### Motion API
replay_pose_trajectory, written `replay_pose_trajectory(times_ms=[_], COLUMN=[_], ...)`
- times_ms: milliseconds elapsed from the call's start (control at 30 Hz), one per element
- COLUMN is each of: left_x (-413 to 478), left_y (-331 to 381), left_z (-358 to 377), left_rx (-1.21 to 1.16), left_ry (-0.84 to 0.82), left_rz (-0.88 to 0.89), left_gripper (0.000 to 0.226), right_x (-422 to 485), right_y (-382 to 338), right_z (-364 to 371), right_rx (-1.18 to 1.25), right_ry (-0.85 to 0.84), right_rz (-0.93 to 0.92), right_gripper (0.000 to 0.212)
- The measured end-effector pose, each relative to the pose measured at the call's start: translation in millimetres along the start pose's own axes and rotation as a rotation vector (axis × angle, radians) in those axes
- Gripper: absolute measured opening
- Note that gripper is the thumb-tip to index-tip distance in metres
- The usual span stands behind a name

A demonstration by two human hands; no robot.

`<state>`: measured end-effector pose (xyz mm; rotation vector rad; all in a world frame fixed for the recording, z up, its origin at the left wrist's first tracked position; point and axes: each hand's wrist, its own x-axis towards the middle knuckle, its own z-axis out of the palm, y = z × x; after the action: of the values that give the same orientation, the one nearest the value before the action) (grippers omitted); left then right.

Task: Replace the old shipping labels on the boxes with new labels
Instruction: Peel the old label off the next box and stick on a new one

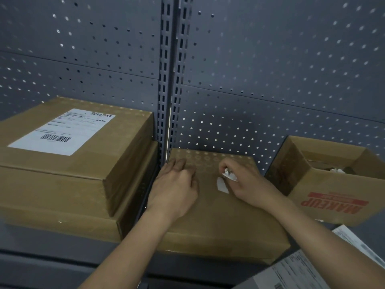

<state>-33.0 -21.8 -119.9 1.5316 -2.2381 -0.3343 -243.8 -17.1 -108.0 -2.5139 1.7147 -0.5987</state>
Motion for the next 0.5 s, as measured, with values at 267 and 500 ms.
replay_pose_trajectory(times_ms=[267,500], left_x=[2,3], left_y=[-1,-2], left_z=[2,2], left_rx=[-0.006,-0.007], left_ry=[0.003,-0.012], left_rz=[-0.001,-0.005], left_gripper=[0.045,0.046], right_x=[2,8], right_y=[-1,-1], right_z=[-10,-2], right_rx=[0.283,0.043], right_ry=[0.008,0.016], right_rz=[0.127,0.072], right_gripper=[0.029,0.015])
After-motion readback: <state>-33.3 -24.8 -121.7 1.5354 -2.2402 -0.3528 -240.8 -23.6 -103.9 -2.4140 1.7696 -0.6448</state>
